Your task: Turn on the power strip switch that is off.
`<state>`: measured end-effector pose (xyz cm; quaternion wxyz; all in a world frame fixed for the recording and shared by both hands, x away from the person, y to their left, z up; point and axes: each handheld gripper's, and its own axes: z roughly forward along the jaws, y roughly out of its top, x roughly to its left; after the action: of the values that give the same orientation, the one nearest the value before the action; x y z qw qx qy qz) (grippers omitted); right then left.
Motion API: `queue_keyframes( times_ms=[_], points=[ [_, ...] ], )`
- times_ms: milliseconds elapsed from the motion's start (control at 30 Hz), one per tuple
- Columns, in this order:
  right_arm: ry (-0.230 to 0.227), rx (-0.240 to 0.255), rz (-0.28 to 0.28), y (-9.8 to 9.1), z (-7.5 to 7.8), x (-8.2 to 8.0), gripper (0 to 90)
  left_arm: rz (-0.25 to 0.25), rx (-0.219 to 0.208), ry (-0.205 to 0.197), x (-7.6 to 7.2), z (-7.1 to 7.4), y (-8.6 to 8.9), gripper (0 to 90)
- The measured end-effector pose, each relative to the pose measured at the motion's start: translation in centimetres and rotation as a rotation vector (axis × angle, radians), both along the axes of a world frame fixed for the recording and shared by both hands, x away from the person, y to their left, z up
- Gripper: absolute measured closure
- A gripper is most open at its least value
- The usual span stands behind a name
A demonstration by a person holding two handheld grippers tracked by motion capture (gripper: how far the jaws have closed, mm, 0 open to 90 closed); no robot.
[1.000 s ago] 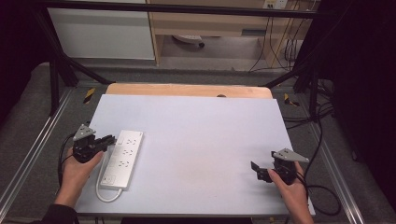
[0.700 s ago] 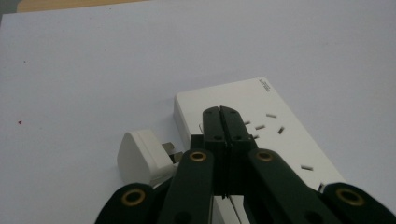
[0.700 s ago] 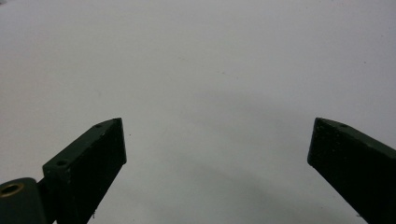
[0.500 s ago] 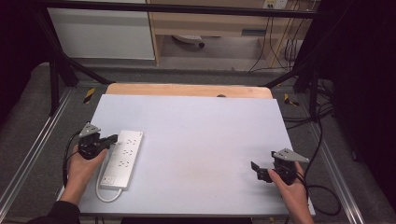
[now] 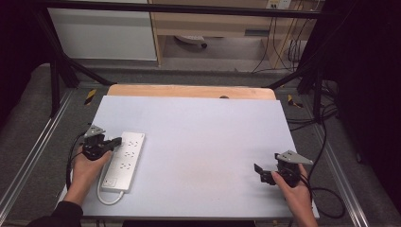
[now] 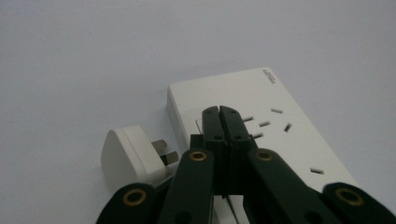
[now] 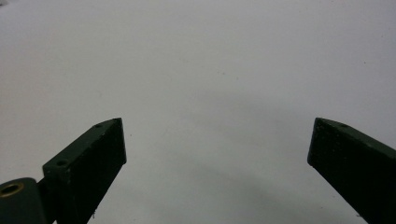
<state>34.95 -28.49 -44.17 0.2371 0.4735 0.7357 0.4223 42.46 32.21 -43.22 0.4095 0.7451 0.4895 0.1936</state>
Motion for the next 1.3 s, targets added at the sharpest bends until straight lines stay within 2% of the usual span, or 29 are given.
queue_keyframes(
  times_ms=[433, 1300],
  points=[
    [-0.005, -0.007, 0.006, 0.01, 0.00, 0.02, 4.8, -0.007, 0.019, 0.004, 0.07, -0.21, -0.25, 90.0],
    [-0.005, -0.009, 0.006, 0.05, 0.03, -0.03, 4.9, -0.001, 0.005, 0.005, -0.06, -0.32, -0.33, 90.0]
  ],
)
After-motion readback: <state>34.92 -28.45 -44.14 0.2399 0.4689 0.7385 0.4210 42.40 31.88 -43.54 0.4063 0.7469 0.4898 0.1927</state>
